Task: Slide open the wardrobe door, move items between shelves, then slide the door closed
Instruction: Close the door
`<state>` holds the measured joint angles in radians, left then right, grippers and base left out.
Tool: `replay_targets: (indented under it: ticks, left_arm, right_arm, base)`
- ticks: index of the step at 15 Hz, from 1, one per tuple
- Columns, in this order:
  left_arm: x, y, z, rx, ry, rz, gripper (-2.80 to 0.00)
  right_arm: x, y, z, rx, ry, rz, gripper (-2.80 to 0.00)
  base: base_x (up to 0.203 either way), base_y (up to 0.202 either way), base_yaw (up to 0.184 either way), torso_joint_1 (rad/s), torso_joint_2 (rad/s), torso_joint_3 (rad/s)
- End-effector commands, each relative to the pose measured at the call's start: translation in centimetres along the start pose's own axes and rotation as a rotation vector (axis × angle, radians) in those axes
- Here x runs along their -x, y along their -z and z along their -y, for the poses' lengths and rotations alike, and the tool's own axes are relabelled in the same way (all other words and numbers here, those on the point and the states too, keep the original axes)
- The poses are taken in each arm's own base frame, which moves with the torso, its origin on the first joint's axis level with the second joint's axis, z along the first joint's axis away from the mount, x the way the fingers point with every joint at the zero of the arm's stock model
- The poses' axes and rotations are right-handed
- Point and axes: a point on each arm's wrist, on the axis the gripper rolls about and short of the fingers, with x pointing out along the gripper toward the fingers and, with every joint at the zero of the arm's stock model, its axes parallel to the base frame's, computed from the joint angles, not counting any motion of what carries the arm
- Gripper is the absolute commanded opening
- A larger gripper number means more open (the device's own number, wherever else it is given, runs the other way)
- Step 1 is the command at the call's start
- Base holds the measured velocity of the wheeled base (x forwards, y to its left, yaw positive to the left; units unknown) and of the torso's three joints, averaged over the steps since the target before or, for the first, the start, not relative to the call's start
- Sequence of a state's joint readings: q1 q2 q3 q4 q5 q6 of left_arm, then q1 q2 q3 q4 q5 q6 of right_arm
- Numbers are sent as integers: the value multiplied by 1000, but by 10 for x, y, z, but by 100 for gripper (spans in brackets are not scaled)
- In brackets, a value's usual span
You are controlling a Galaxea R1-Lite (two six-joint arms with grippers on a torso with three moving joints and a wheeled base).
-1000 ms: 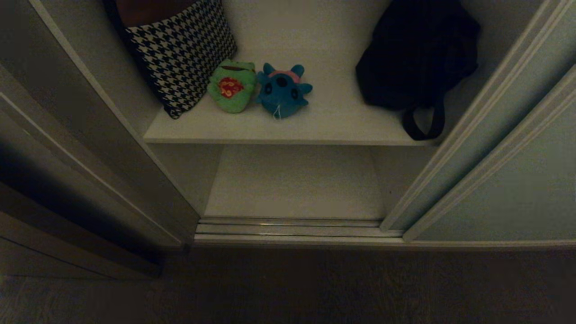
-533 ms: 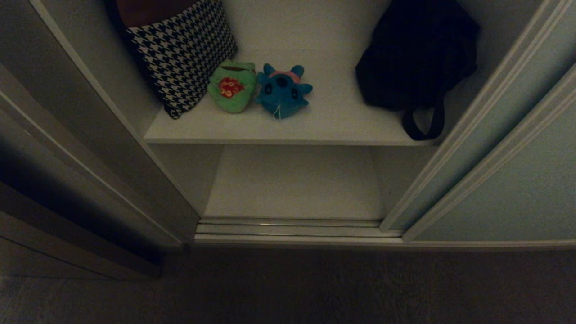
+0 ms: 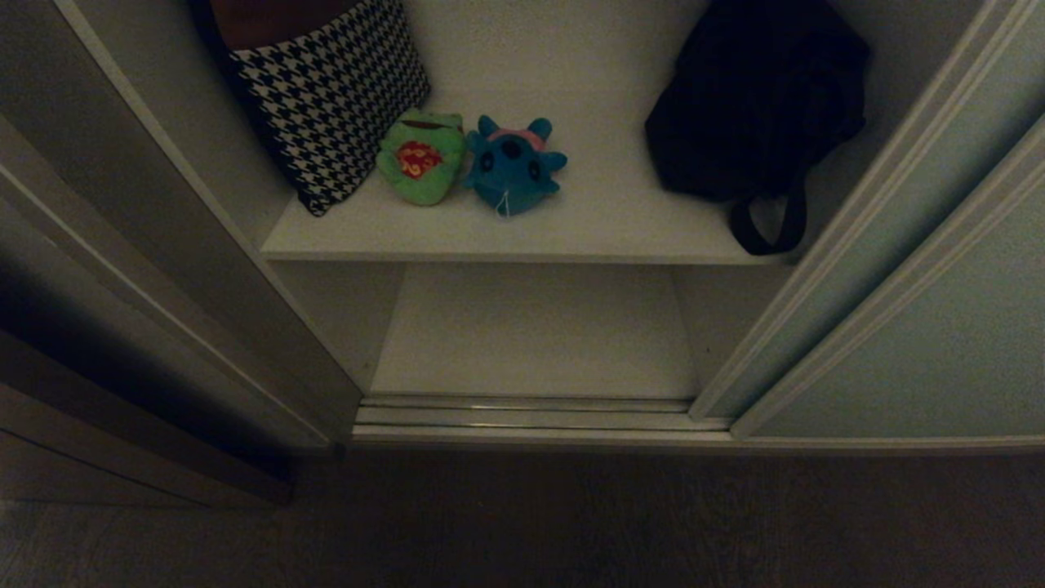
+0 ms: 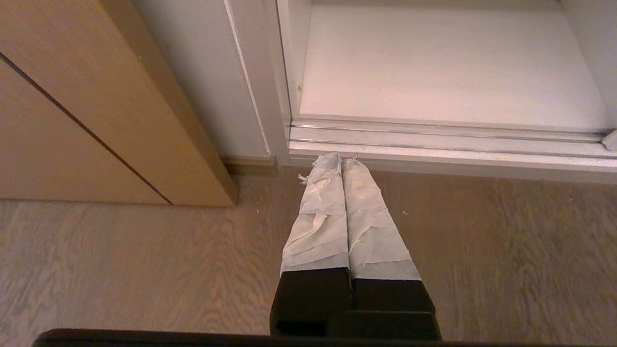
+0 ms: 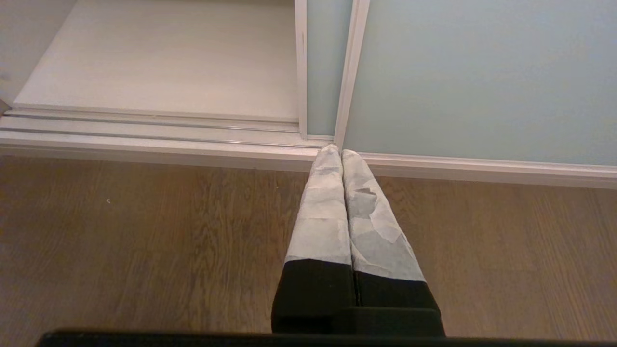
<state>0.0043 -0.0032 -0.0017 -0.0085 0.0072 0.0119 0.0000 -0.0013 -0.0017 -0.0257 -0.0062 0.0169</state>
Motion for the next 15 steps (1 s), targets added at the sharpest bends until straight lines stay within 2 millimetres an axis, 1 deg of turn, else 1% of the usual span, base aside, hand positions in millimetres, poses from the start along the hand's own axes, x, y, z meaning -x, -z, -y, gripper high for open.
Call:
replay_targets:
  ticks: [1,6,7,8,9,10,11,14,15]
  left_arm:
    - [0,0,0,0,-1,-4,-280]
    - [0,0,0,0,-1,-3,-280]
    - [0,0,0,0,-1,-3,-280]
    - [0,0,0,0,-2,-3,-280]
    - [0,0,0,0,-1,-3,-280]
    - [0,0,0,0,-1,-3,-280]
    - [0,0,0,0,-1,-3,-280]
    - [0,0,0,0,-1,-3,-280]
    - [0,0,0,0,-1,-3,-280]
  right_arm:
    - [0,0,0,2,0,0,-280]
    - [1,0,0,14,0,-16,-280]
    - [2,-6,0,15,7,7,-280]
    - [6,-22,0,10,8,43,-280]
    - [14,-44,0,-1,10,78,-280]
    - [23,-65,-1,-10,12,92,-280]
    - [36,-86,-1,-13,12,100,-280]
    - [73,-138,-1,-7,21,63,-280]
    - [74,-154,-1,-6,38,15,-280]
  base:
    - [0,0,0,0,0,0]
    - [0,0,0,0,0,0]
    - [0,0,0,0,0,0]
    - [0,0,0,0,0,0]
    - [0,0,0,0,0,0]
    - [0,0,0,0,0,0]
    - [0,0,0,0,0,0]
    - [0,0,0,0,0,0]
    - [0,0,0,0,0,0]
